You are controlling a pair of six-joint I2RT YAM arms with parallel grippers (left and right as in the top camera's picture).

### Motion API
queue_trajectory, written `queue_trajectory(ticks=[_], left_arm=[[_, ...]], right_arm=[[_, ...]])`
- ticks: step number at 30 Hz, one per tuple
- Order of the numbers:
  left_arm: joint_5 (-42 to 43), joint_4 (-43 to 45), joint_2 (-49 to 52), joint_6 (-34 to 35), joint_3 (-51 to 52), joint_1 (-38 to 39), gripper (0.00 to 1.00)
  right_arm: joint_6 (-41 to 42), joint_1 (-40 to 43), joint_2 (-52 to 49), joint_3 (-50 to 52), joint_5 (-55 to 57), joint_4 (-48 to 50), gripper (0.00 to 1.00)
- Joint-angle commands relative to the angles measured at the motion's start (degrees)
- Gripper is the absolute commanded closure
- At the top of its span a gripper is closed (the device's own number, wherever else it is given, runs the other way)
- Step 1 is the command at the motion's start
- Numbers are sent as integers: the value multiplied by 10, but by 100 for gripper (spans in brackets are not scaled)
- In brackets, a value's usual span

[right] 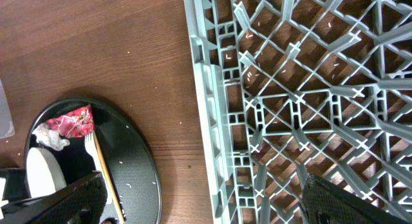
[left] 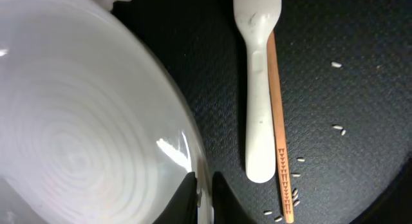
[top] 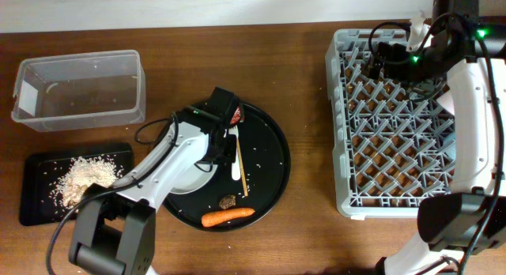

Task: Sort waste into correct bins and load items into the dishwasher rack
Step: 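Carry the emptied plate back and lower it onto the round tray, then reach the left gripper to the brown ball and grasp it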

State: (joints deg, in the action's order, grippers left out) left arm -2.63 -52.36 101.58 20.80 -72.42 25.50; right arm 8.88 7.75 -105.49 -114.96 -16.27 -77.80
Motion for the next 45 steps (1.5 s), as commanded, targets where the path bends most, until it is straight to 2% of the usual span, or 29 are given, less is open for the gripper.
queue_trajectory(ticks=[1, 11, 17, 22, 27, 31, 33, 36, 37, 38, 39, 42, 45], left_arm=[[-14, -5, 6, 2, -29, -1, 91], [-15, -8, 6, 1, -46, -2, 90], [-62, -95, 1, 5, -102, -14, 95], [-13, -158, -13, 0, -107, -35, 94], [-58, -160, -13, 15, -107, -51, 99], [-62, -173, -26, 52, -107, -151, 99], [-62, -172, -38, 73, -107, -229, 99], [-62, -172, -40, 149, -107, -337, 99], [-60, -172, -40, 172, -107, -363, 94], [-59, -172, -40, 189, -107, -384, 61], [-60, -170, -40, 200, -107, -402, 2], [-49, -162, -40, 200, -107, -467, 1], [30, -162, -40, 179, -107, -502, 1]], right_arm=[[1, 2, 1, -5, 7, 1, 1], [1, 2, 1, -4, 7, 1, 1], [1, 2, 1, -4, 7, 1, 1], [1, 2, 1, -4, 7, 1, 1], [1, 2, 1, -5, 7, 1, 1], [1, 2, 1, -5, 7, 1, 1], [1, 2, 1, -5, 7, 1, 1], [1, 2, 1, -4, 7, 1, 1], [1, 2, 1, -4, 7, 1, 1], [1, 2, 1, -5, 7, 1, 1], [1, 2, 1, -4, 7, 1, 1], [1, 2, 1, -5, 7, 1, 1], [1, 2, 1, -4, 7, 1, 1]])
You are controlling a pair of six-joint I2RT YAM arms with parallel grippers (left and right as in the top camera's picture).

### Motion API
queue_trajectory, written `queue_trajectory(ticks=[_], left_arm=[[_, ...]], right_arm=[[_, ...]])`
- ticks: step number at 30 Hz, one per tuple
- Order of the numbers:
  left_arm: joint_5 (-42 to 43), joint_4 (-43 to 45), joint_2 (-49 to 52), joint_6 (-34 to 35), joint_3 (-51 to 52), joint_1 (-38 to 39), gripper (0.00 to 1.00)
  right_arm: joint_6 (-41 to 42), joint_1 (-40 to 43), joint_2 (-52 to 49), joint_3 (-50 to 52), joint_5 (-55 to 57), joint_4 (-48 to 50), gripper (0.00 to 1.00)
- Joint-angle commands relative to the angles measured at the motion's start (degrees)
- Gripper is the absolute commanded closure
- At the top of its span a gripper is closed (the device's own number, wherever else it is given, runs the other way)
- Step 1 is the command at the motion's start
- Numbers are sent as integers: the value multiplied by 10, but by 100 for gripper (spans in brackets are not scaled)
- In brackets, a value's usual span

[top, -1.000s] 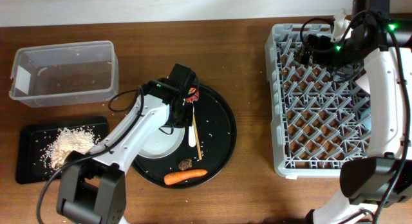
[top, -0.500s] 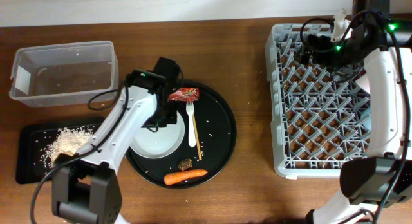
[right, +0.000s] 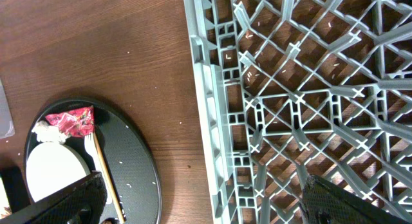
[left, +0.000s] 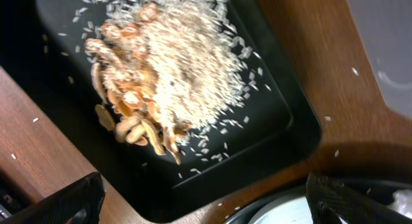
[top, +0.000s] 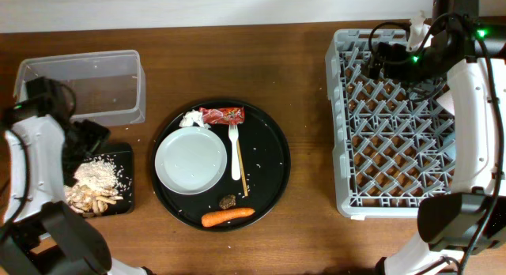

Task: Sort waste into correct bins and load items into the dishwasher rack
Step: 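Reach the left gripper to the brown ball and grasp it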

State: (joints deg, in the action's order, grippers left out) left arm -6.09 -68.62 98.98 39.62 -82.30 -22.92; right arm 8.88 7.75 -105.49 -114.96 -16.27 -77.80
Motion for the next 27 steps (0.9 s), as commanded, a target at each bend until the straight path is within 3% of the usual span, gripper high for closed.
queue_trajectory(ticks=[1, 5, 7, 12, 13, 16, 19, 22, 27], left_arm=[[105, 5, -14, -52, -8, -18, 1], [243, 5, -14, -165, -8, 42, 4], [246, -1, -14, -190, -8, 128, 10], [223, 3, -14, -191, 27, 351, 11], [216, 5, -14, -181, 39, 391, 17], [185, 12, -14, -125, 78, 481, 18], [164, 31, -14, -75, 111, 551, 25], [124, 35, -14, -3, 136, 570, 25], [90, 115, -14, 77, 217, 570, 26]], right_arm=[[1, 2, 1, -4, 7, 1, 1], [1, 2, 1, -5, 7, 1, 1], [1, 2, 1, -4, 7, 1, 1], [1, 2, 1, -4, 7, 1, 1], [1, 2, 1, -4, 7, 1, 1], [1, 2, 1, -5, 7, 1, 1], [1, 2, 1, -4, 7, 1, 1], [1, 2, 1, -4, 7, 1, 1], [1, 2, 1, -4, 7, 1, 1]])
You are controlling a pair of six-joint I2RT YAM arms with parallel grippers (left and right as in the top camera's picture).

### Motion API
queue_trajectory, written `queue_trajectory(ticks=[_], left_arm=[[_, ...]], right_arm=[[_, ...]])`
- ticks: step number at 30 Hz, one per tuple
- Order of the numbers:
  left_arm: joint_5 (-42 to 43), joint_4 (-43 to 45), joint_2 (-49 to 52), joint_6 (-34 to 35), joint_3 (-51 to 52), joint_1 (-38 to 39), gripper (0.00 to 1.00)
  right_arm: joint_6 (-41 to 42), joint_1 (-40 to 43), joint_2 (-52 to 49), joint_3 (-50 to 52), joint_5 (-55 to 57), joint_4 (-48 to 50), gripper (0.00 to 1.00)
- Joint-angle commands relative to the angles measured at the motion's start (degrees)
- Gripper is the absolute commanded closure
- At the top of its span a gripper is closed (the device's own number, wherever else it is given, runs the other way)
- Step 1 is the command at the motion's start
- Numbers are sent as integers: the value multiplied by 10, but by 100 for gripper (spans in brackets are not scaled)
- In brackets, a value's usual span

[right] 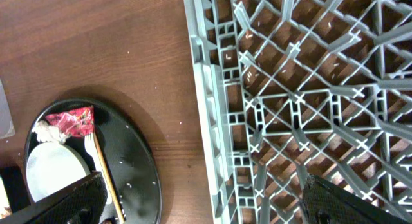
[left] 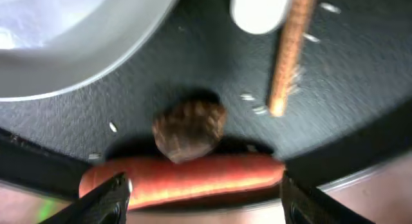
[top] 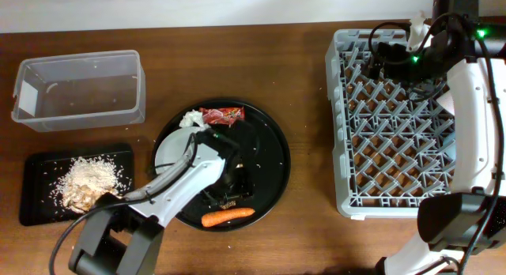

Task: Sort waste into correct bins and load items into the dishwasher rack
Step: 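Reach the left gripper to the brown ball and grasp it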

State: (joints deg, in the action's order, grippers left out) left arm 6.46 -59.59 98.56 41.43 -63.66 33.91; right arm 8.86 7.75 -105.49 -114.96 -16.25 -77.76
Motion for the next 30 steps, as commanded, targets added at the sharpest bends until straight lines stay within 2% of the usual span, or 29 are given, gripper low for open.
queue_trajectory(ticks=[1, 4, 5, 6, 11, 18, 20, 23, 26, 28, 30], left_arm=[[-35, 37, -9, 68, 39, 2, 26], [-35, 65, -9, 93, 57, 2, 26], [-36, 78, -9, 93, 61, 2, 31], [-35, 87, -9, 94, 64, 2, 32], [-52, 89, -8, 95, 66, 2, 33], [-52, 136, -8, 98, 102, 2, 33], [-52, 136, -8, 98, 102, 2, 44], [-53, 137, -8, 97, 102, 2, 55], [-52, 137, -8, 97, 102, 2, 57], [-52, 132, -10, 97, 99, 2, 63], [-52, 115, -17, 94, 92, 2, 63]], right_arm=[[2, 2, 1, -4, 7, 0, 1], [2, 2, 1, -4, 7, 0, 1], [2, 2, 1, -4, 7, 0, 1], [2, 2, 1, -4, 7, 0, 1], [2, 2, 1, -5, 7, 0, 1], [2, 2, 1, -4, 7, 0, 1], [2, 2, 1, -5, 7, 0, 1], [2, 2, 1, -4, 7, 0, 1], [2, 2, 1, -4, 7, 0, 1], [2, 2, 1, -4, 7, 0, 1], [2, 2, 1, -4, 7, 0, 1]])
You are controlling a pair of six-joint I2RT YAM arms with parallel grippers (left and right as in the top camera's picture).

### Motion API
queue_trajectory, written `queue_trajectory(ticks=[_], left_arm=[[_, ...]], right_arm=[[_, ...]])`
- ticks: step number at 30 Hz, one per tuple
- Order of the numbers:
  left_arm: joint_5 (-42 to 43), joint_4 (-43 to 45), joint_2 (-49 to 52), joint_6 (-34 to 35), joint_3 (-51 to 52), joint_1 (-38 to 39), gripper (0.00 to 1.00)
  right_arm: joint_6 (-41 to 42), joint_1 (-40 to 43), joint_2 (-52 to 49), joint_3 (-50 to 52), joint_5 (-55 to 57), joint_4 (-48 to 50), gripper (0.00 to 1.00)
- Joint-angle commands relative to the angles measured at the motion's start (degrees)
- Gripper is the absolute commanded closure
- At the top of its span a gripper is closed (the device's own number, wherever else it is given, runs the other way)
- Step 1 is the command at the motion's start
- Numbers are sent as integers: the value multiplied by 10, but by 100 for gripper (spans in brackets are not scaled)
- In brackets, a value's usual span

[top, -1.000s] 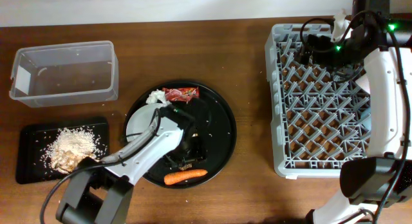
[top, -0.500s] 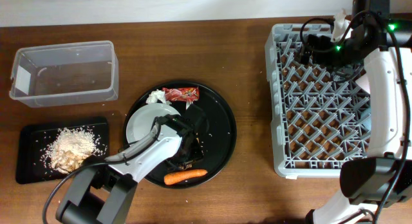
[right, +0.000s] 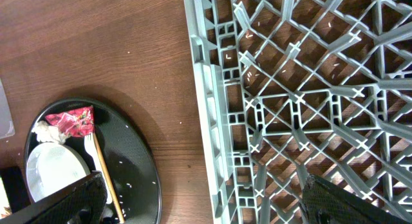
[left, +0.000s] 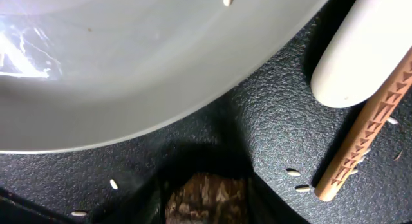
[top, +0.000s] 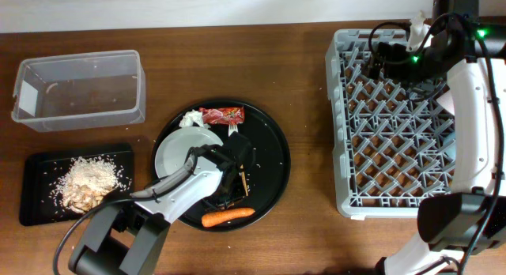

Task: Sort waste into correct bins and load items into the dishwasher rack
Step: 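Reach the left gripper to the brown ball and grasp it, then carry the brown ball to the small black tray and release it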

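A brown food lump [left: 206, 199] lies on the black round tray [top: 269, 156], beside the white plate [left: 129, 56]. My left gripper [left: 206, 201] is down on the tray with a finger tight against each side of the lump, shut on it. A white fork [left: 360, 56] and a wooden chopstick [left: 367, 140] lie just right of it. A carrot [top: 228, 217], a red wrapper [top: 221, 114] and a white tissue [top: 191, 118] also sit on the tray. My right gripper [right: 203, 188] hangs open above the grey dishwasher rack [top: 411, 125].
A clear plastic bin [top: 79, 89] stands at the back left. In front of it a black rectangular tray [top: 39, 212] holds rice and tan scraps. Loose rice grains dot the round tray. The rack fills the right side of the table.
My left gripper was open a little above the brown lump and the carrot. It is now lower, and its fingers have shut on the lump. The right arm has not moved.
First my left gripper was at the white plate's rim beside the fork. Then it was open over the black rectangular tray of rice at the left. Then it was open above the brown lump on the round tray, and now it grips that lump.
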State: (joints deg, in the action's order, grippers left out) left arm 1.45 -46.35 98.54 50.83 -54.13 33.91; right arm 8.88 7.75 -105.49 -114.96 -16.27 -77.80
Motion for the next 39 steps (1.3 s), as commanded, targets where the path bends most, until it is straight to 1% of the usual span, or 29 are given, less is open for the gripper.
queue_trajectory(ticks=[1, 5, 7, 9, 12, 13, 14, 16, 17, 18, 22, 24, 29, 32, 34, 39], left_arm=[[-3, -25, -20, -4, -9, 2, 63], [-2, -61, -43, -10, -39, 2, 63], [-3, -73, -61, -29, -57, 2, 63], [-20, -89, -83, -38, -80, -2, 62], [-72, -103, -120, -43, -101, -55, 63], [-111, -113, -146, -43, -107, -137, 63], [-112, -114, -155, -43, -109, -168, 63], [-116, -111, -172, -42, -112, -258, 63], [-118, -97, -177, -42, -112, -336, 63], [-118, -83, -176, -42, -112, -383, 63], [-120, -24, -159, -42, -112, -497, 62], [-124, 4, -127, -42, -112, -551, 62], [-125, 14, -17, -42, -112, -618, 61], [-124, 9, 8, -42, -112, -630, 61], [-122, 2, 9, -42, -112, -629, 44], [-109, -14, 7, -43, -113, -629, 42]], right_arm=[[1, 2, 1, -4, 7, 1, 1], [1, 2, 1, -5, 7, 1, 1], [1, 2, 1, -4, 7, 1, 1], [1, 2, 1, -4, 7, 1, 1], [1, 2, 1, -4, 7, 1, 1], [1, 2, 1, -4, 7, 1, 1], [1, 2, 1, -4, 7, 1, 1], [1, 2, 1, -5, 7, 1, 1], [1, 2, 1, -4, 7, 1, 1], [1, 2, 1, -5, 7, 1, 1], [1, 2, 1, -5, 7, 1, 1], [1, 2, 1, -5, 7, 1, 1], [1, 2, 1, -4, 7, 1, 1], [2, 2, 1, -4, 7, 1, 1], [1, 2, 1, -5, 7, 1, 1], [1, 2, 1, -4, 7, 1, 1]])
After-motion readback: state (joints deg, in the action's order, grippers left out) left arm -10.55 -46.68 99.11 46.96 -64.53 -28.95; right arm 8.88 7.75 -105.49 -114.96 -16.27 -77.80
